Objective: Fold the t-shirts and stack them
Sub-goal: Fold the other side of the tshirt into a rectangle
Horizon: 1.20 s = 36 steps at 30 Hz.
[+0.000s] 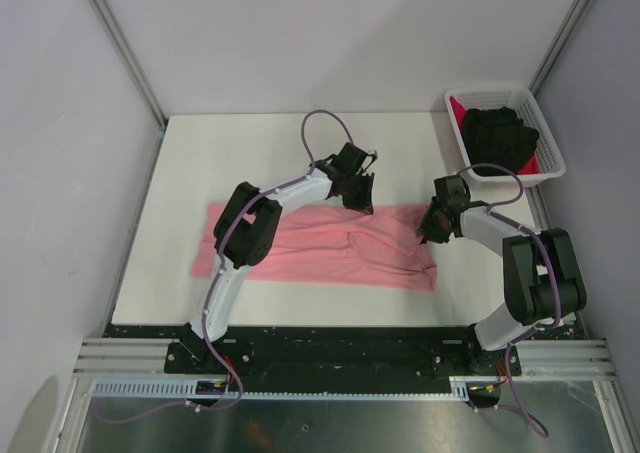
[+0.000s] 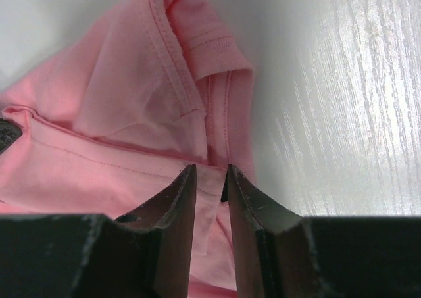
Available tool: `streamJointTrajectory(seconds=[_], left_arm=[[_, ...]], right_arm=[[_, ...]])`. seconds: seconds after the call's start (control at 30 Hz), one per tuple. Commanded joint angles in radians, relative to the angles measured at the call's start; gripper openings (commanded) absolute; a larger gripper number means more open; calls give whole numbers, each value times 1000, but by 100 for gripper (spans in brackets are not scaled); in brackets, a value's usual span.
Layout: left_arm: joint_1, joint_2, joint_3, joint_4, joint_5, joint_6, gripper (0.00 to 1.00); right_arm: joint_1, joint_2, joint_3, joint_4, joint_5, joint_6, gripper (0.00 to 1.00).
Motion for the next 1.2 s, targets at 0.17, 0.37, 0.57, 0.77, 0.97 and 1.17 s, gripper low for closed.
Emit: streamJointTrajectory(seconds=[0.17, 0.37, 0.57, 0.77, 0.97, 1.17], left_arm=[[-10, -107, -26, 8, 13, 27, 0], [-12, -133, -56, 8, 14, 26, 0], [-16, -177, -98, 8, 7, 27, 0], [-22, -240, -154, 8, -16, 22, 0], [-28, -316, -224, 8, -39, 8, 0], [-29, -387, -311, 8, -58, 3, 0]], right_arm=[[-2, -19, -2, 23, -25, 18, 22], [3, -45, -2, 0, -17, 13, 10], [11, -92, -2, -28, -13, 11, 4], [22, -168, -2, -70, -13, 8, 3], [59, -247, -2, -120, -13, 10, 2], [115, -323, -2, -164, -13, 28, 2]])
